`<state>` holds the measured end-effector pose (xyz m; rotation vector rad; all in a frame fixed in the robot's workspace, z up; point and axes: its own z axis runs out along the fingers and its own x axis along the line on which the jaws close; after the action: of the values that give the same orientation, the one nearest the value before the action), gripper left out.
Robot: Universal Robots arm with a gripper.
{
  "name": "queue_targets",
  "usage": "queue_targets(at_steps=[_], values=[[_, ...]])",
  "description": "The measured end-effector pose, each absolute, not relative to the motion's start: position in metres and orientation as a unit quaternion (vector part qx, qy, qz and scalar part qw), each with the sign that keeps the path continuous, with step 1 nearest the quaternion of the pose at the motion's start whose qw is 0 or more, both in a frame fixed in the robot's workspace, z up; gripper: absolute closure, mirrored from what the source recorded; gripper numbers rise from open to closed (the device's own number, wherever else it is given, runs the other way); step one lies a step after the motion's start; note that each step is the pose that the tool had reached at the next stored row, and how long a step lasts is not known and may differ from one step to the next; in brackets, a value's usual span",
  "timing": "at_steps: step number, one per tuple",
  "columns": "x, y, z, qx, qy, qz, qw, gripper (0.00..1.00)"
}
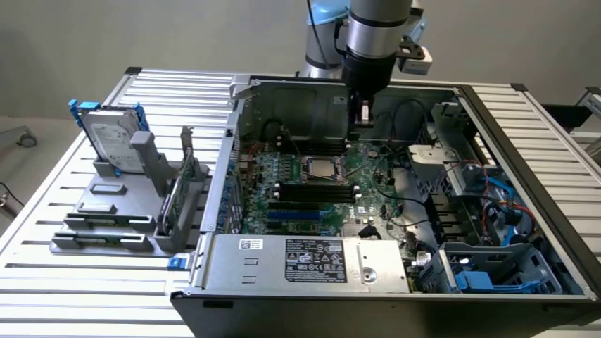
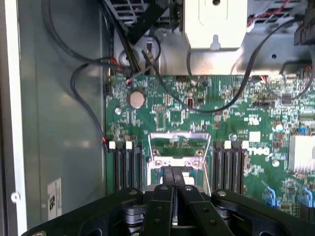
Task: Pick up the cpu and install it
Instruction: 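Close the cpu cover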
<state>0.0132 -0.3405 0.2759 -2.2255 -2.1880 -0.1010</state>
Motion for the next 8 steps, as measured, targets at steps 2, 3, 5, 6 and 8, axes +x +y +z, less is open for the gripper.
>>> queue_targets(at_steps=[2,3,5,6,8], values=[[0.022,-0.341,0.276,-0.713,-0.701,-0.032,0.01,0.89],[0.027,-0.341,0.276,-0.713,-0.701,-0.032,0.01,0.89],[0.036,-0.342,0.276,-0.713,-0.701,-0.032,0.009,0.89],[0.04,-0.342,0.276,-0.713,-0.701,-0.032,0.009,0.89],[0.049,-0.343,0.275,-0.713,-0.701,-0.032,0.009,0.89]])
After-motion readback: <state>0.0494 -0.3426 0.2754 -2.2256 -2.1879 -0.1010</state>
